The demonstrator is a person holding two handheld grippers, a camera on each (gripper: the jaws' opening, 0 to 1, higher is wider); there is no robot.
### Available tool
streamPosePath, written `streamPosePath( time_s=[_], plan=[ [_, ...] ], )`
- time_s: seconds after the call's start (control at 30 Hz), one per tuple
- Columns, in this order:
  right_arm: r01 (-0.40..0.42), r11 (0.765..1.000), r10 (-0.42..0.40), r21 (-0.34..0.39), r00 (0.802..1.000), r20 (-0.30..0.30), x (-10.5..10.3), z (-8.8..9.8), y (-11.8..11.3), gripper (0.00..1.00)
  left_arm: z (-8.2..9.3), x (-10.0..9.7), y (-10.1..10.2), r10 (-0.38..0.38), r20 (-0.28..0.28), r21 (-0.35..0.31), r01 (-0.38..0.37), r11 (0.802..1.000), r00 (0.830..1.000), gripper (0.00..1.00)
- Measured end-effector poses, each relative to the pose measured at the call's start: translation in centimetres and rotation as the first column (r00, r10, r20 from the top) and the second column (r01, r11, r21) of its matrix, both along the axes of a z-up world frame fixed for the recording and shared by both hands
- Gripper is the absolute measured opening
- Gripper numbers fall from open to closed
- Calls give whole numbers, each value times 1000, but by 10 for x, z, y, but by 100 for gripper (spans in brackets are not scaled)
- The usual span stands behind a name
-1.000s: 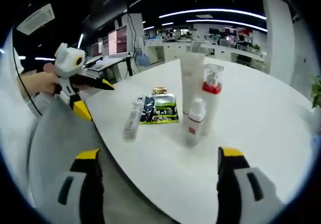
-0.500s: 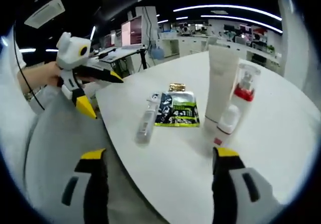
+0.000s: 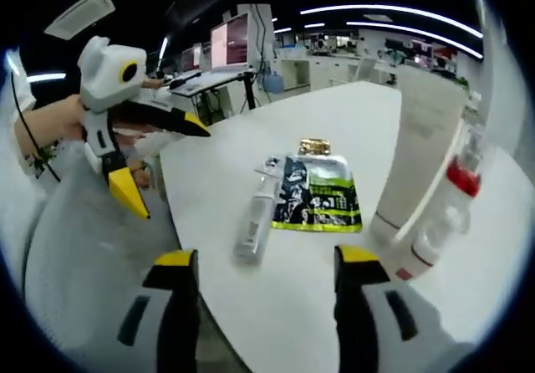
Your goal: Arrange the skincare products in the storage area until every visible bottle or jar stands upright without overlapping.
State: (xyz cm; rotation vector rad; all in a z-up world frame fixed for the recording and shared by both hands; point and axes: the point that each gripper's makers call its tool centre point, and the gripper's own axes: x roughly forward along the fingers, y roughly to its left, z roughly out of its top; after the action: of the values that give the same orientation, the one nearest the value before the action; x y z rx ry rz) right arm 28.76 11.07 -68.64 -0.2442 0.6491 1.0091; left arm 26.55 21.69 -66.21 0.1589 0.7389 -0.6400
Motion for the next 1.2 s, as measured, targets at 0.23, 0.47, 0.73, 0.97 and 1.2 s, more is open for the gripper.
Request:
streamPosePath(
  time_s=[0.23,0.47,0.73,0.97,1.2],
  plan=[
    [27,999,-28,-18,999,-36,10,-13,12,55,-4,0,3,-5,-9,-2,5,1000,1000,95],
    [19,999,-20,-37,999,-44,17,-20,31,49,-6,2,5,-6,-14,-7,6,1000,1000,94],
    [24,996,-30,-87,997,-68,19,-34,54,40,-12,2,10,-2,-30,-4,2,1000,1000,93],
    [25,990,-37,-139,996,-80,20,-47,66,32,-14,4,10,-5,-35,-9,5,1000,999,93],
    [21,978,-37,-207,996,-76,23,-59,70,30,-15,5,11,-9,-36,-8,8,1000,999,93]
  ],
)
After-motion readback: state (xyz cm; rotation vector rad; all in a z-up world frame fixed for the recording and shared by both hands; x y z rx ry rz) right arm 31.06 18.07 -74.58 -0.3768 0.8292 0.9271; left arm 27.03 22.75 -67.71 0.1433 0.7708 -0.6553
